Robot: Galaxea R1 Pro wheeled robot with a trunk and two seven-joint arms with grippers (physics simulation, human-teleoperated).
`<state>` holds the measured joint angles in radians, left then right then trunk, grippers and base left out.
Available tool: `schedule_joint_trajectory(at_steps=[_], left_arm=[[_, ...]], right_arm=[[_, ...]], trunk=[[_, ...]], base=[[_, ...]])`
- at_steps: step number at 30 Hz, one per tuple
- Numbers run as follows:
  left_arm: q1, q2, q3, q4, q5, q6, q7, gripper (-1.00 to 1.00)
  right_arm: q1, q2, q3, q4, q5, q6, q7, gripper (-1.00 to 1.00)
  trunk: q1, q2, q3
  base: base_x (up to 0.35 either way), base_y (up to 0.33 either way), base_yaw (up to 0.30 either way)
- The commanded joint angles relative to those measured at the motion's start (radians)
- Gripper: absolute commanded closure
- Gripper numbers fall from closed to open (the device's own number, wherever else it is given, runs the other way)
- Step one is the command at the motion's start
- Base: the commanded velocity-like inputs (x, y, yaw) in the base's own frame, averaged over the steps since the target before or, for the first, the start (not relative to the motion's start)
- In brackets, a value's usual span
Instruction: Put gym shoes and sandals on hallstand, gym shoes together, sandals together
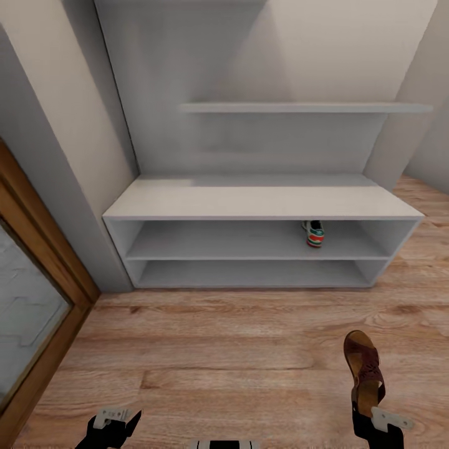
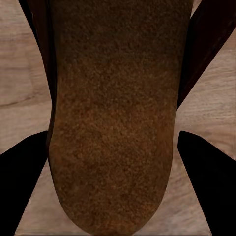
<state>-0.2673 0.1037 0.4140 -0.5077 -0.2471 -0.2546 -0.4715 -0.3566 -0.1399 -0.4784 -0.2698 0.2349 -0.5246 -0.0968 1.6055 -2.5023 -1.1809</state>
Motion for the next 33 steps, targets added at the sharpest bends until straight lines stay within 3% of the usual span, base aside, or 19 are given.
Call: schedule_joint_trajectory(at_steps=[1, 12, 33], left_arm=[[-0.001, -0.001, 0.008, 0.001, -0.011, -0.006, -0.006, -1.00], [-0.001, -0.001, 0.008, 0.001, -0.011, -0.006, -0.006, -1.00], [-0.001, -0.002, 0.008, 0.001, -0.011, -0.006, -0.006, -1.00]], right_arm=[[-0.001, 0.000, -0.004, 0.001, 0.011, -0.003, -0.006, 1.00], [-0.001, 0.000, -0.004, 0.001, 0.011, -0.003, -0.006, 1.00], [-0.001, 0.000, -0.004, 0.001, 0.011, -0.003, -0.006, 1.00]], trunk=[[0.000, 0.000, -0.001], [0.000, 0.000, -0.001], [0.000, 0.000, -0.001]], base=[[-0.132, 0.264, 0.000], [-0.111, 0.266, 0.000], [0.001, 0.086, 0.000]])
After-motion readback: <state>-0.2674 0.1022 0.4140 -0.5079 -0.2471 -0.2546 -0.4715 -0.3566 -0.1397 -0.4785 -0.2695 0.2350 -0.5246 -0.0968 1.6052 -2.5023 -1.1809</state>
